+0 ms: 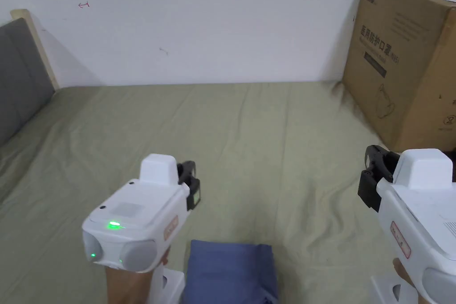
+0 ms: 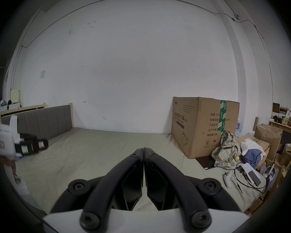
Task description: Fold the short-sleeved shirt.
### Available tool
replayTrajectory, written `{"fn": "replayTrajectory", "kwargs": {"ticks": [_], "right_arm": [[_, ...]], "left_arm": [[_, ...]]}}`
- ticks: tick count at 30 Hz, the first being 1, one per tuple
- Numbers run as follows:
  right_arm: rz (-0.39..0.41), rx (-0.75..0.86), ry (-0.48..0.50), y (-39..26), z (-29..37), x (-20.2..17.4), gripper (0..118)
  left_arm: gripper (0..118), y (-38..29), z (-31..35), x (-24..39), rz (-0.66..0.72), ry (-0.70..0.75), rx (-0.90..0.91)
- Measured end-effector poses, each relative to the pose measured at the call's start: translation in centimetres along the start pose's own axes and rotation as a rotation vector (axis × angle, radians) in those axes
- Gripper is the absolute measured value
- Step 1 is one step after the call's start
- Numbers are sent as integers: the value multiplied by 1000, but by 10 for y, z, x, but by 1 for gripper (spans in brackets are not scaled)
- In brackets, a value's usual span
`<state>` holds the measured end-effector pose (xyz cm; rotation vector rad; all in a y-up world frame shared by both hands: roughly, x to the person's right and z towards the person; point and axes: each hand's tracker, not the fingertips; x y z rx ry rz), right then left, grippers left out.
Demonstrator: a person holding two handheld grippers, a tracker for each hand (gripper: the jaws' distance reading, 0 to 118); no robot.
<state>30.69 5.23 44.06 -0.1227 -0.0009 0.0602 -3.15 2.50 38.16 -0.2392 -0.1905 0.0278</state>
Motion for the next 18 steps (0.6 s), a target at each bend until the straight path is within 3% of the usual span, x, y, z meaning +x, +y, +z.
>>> {"fn": "replayTrajectory", "kwargs": {"ticks": [8,18], "right_arm": [[3,37,35,8,2,-24,1],[10,50,59,5,-1,-42,1]], "left_arm": [[0,25,36,-56,-15,126,145],[0,20,60,-80,-19,208,185]]}}
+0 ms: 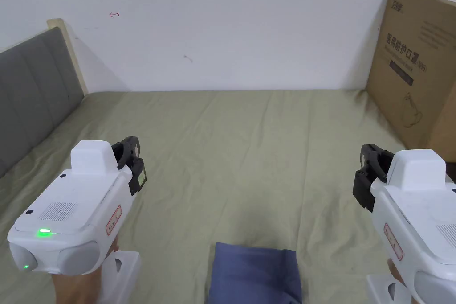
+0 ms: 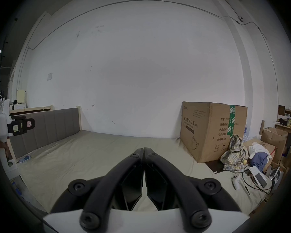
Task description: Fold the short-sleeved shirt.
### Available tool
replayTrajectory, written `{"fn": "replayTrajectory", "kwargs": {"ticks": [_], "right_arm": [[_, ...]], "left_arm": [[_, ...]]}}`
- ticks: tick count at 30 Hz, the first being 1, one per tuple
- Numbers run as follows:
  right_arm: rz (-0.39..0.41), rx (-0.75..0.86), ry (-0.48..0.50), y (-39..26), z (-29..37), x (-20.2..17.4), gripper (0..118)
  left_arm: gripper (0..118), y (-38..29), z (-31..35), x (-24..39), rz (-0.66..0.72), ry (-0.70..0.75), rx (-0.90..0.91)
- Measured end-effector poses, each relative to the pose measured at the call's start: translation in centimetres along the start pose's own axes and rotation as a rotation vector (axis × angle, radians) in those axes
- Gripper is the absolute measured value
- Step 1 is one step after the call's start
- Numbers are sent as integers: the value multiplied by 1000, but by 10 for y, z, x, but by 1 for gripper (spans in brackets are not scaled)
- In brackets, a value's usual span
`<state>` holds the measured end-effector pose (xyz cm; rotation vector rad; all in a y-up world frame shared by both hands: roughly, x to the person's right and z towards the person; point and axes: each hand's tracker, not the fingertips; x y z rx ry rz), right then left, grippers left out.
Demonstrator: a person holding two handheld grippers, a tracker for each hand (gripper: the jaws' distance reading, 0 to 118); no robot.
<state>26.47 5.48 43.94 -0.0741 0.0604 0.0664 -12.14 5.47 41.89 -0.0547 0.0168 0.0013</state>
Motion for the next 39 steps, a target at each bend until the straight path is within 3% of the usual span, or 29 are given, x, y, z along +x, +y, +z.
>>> {"fn": "replayTrajectory", "kwargs": {"ticks": [11,12,15,16,22,24,27,28,35,37,38,39], "right_arm": [[37,-138,84,-80,-37,-51,1],[6,-148,205,-91,-40,-61,1],[9,-252,212,-131,-53,-74,1],[-1,-292,154,-144,-58,-76,1],[-19,-459,209,-209,-75,-98,1],[32,-492,231,-225,-78,-105,1],[-2,-578,224,-251,-80,-107,1],[20,-606,208,-260,-82,-106,1],[36,-596,201,-277,-80,-104,0],[45,-595,204,-276,-79,-103,0],[45,-594,207,-276,-79,-103,0],[44,-595,209,-275,-79,-102,0]], "left_arm": [[0,-13,-1,-10,14,17,-25],[0,-16,-2,-12,17,20,-29],[0,-23,-4,-16,22,23,-45],[0,-25,-6,-17,20,25,-51],[0,-43,-13,-22,39,19,-110],[0,-51,-17,-23,46,13,-137],[0,-65,-25,-22,74,-9,-199],[0,-70,-27,-21,91,-19,-221],[0,-117,-53,-9,237,-135,-485],[13,-138,-68,-3,304,-171,-640],[25,-151,-76,-1,359,-203,-710],[53,-162,-84,0,403,-237,-790]]}}
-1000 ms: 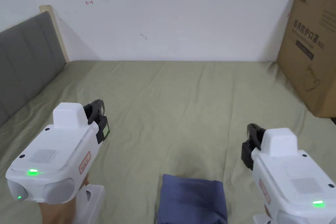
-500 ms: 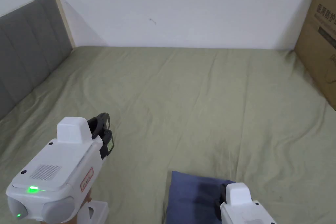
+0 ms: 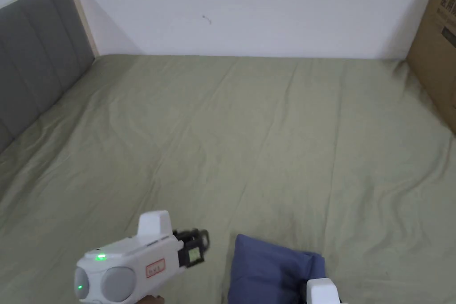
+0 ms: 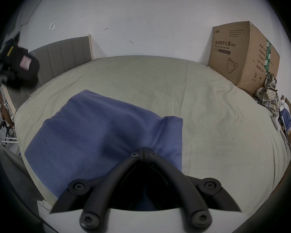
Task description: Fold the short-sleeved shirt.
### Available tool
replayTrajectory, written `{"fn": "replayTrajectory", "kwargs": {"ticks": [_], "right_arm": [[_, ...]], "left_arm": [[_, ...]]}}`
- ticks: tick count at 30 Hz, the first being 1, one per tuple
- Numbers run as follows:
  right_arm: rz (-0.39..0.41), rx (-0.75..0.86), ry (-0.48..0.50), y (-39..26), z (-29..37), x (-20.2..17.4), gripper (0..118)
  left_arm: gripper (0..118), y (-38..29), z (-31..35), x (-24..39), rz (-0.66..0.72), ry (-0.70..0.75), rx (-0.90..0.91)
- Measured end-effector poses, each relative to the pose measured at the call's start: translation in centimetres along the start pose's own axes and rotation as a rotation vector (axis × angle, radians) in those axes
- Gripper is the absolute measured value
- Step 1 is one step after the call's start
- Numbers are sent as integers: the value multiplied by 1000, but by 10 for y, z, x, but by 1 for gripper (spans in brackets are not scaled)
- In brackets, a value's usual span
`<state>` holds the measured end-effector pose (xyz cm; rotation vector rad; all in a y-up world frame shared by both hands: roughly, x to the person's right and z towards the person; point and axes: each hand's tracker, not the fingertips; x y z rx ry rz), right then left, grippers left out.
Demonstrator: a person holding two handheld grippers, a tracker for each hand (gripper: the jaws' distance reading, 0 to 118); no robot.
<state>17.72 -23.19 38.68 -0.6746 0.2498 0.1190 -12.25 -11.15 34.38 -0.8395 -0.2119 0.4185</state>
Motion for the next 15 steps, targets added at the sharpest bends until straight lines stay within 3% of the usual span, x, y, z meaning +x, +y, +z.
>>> {"fn": "replayTrajectory", "kwargs": {"ticks": [2,3,6,8,10,14,15], "right_arm": [[0,-9,1,1,0,1,0],[2,-12,2,2,0,1,0],[1,-16,4,2,0,1,0],[-3,-17,3,2,0,1,0],[-3,-18,3,2,0,2,0],[-6,-22,10,2,0,3,0],[-4,-23,11,3,0,4,0]], "left_arm": [[97,-7,-31,-8,81,-63,-145],[112,-11,-43,-10,104,-73,-190],[112,-19,-69,-14,125,-110,-232],[112,-24,-84,-14,117,-126,-249],[102,-24,-98,-14,124,-160,-297],[71,-29,-110,-7,72,-212,-319],[52,-28,-111,-7,67,-213,-317]]}}
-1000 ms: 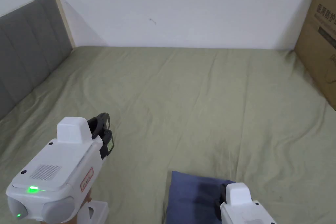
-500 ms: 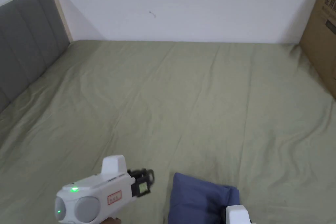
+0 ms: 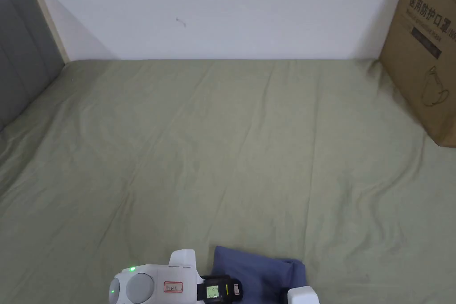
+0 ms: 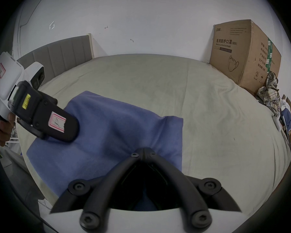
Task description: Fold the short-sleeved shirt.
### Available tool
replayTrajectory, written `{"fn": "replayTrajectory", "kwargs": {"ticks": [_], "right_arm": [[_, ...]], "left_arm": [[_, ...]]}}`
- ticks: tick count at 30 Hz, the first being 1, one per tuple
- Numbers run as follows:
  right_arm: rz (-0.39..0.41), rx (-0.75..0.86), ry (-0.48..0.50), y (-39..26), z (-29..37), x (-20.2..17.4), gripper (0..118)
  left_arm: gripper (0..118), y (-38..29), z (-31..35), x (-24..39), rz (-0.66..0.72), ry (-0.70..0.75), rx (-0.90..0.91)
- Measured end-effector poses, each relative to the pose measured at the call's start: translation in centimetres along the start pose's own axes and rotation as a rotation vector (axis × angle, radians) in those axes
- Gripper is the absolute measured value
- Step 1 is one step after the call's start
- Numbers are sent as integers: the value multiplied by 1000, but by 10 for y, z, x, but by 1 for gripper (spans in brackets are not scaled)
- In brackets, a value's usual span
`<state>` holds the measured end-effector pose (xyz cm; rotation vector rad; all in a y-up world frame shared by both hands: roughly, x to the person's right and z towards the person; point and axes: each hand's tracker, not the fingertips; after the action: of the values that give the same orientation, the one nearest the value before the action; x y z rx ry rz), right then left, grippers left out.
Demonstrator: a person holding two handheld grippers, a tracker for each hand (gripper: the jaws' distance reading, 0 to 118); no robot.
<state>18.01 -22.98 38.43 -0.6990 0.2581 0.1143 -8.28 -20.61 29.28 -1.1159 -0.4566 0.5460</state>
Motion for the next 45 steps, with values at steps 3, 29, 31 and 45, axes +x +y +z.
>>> {"fn": "replayTrajectory", "kwargs": {"ticks": [3,29,31,45], "right_arm": [[5,-5,3,2,0,0,1],[9,275,-5,134,44,-10,1],[5,287,-5,145,46,-18,1],[40,294,-24,168,52,-28,1]], "left_arm": [[40,0,1,0,8,-33,-8],[25,102,255,-186,-34,506,152],[25,109,274,-207,-10,542,153],[75,111,279,-264,187,743,154]]}}
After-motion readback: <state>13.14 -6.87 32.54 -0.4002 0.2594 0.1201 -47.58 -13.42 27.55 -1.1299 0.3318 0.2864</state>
